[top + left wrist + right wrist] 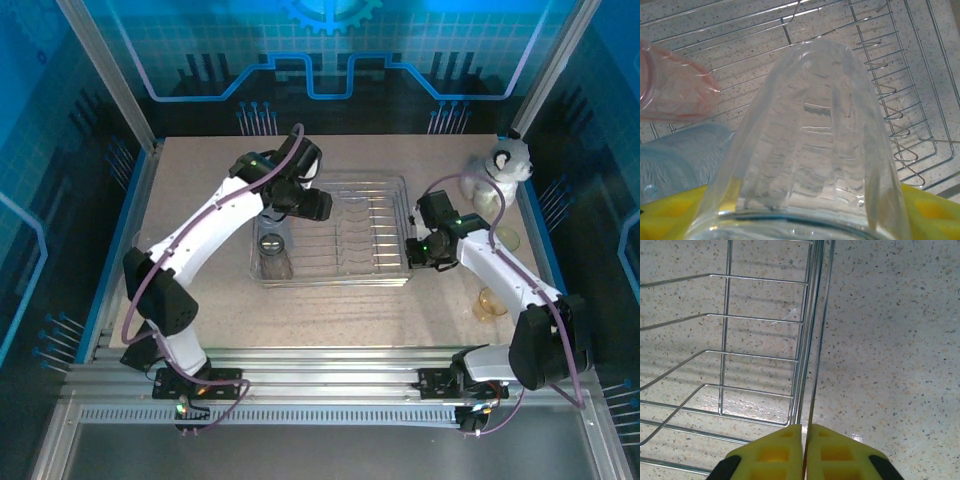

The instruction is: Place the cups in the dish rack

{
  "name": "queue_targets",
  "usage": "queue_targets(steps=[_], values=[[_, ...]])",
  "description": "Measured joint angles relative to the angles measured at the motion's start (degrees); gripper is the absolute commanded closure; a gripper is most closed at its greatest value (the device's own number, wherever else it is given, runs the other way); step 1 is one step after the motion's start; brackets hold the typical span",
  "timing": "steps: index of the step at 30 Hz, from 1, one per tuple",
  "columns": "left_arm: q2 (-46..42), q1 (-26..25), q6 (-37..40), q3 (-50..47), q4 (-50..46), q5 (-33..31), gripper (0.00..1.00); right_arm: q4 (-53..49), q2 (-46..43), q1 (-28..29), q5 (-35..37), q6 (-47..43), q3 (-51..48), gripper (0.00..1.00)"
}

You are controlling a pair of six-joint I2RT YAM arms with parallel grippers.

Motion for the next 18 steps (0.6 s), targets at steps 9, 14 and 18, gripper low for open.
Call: queue_targets(steps=[9, 14, 18], values=[[3.67, 0.0, 1.46, 3.72, -3.32, -2.21, 0.68, 0.57, -1.42, 5.42, 1.07, 3.26, -1.38, 1.0], [3.8, 0.0, 1.62, 4.76, -4.72, -3.28, 0.68, 0.11, -3.45, 8.24, 2.1, 5.33, -2.93, 1.0], [4.5, 0.0, 1.62, 6.14, -5.99, -4.5, 0.69, -0.98, -4.76, 10.54, 2.97, 8.35, -3.65, 1.0]])
